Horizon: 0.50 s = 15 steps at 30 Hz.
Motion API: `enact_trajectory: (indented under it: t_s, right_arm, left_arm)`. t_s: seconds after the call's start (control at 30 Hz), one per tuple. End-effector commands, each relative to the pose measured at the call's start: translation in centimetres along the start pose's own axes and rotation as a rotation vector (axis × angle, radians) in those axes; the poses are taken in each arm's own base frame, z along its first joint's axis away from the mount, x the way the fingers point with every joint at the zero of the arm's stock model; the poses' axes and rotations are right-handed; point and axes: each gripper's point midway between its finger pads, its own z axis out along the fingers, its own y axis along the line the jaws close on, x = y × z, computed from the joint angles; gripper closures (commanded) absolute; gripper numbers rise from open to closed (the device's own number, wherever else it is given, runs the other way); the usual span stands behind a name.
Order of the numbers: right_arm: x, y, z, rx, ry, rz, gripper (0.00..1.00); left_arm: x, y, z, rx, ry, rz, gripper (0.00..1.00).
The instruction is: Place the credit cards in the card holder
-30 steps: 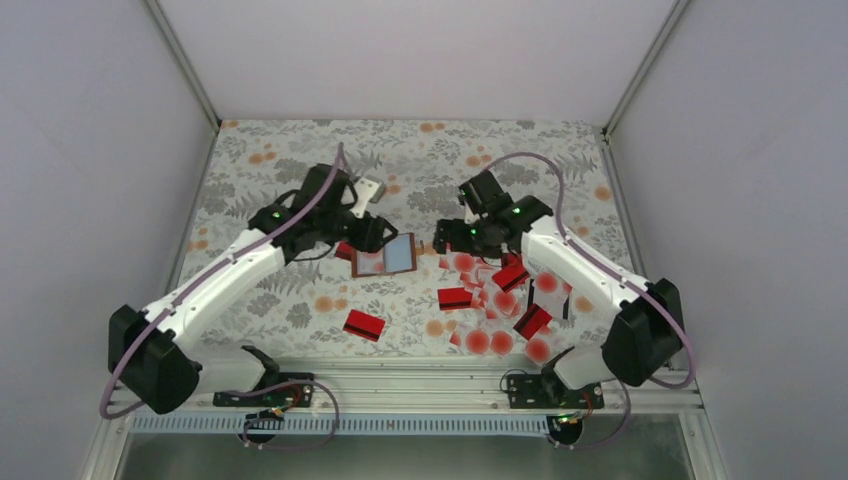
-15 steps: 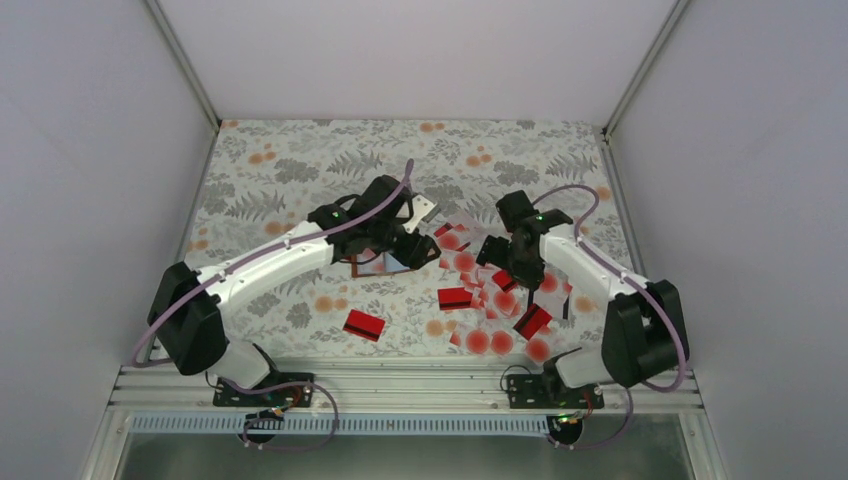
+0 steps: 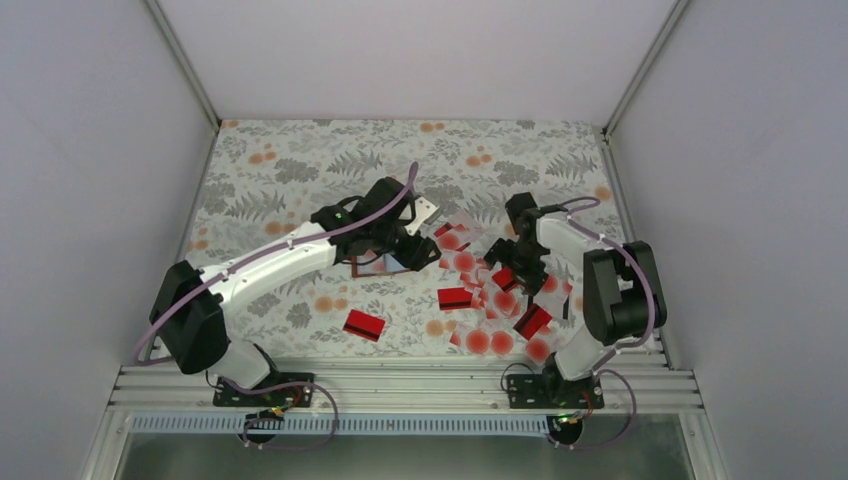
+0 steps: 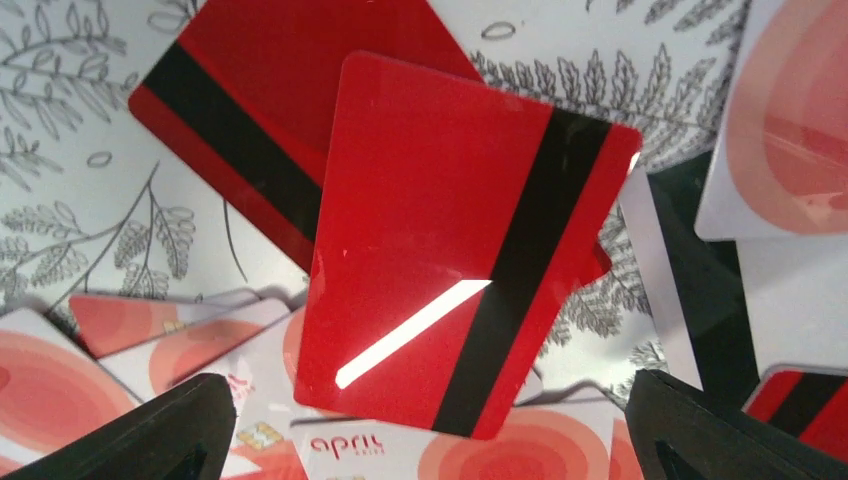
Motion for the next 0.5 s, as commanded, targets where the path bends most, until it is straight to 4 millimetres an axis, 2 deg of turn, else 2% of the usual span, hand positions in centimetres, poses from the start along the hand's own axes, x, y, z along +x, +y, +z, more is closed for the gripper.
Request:
enact_trajectory:
  t_s: [0.0, 0.17, 0.33, 0.47]
  right_arm:
    - [-1.3, 0.9, 0.0, -0.043, -0.002, 0.037, 0.01]
    - [-3.0, 0.5, -2.5, -0.061, -0.074, 0.058, 0.01]
    - [-5.9, -1.8, -5.9, -0.040, -0.172, 0.103, 0.01]
    - [-7.8, -4.2, -8.6, -0.002, -0.240, 0.139, 0.01]
  left_arm:
    - [-0.3, 0.0, 1.0, -0.008, 0.016, 0.031, 0.37]
    - [-0.8, -0.7, 4.1, -0.041, 0.096, 0.050, 0.34]
    - [-2.2, -2.8, 7.1, -0.039, 0.123, 0.083, 0.25]
    - [-2.4, -4.1, 10.4, -0.032, 0.174, 0.107, 0.23]
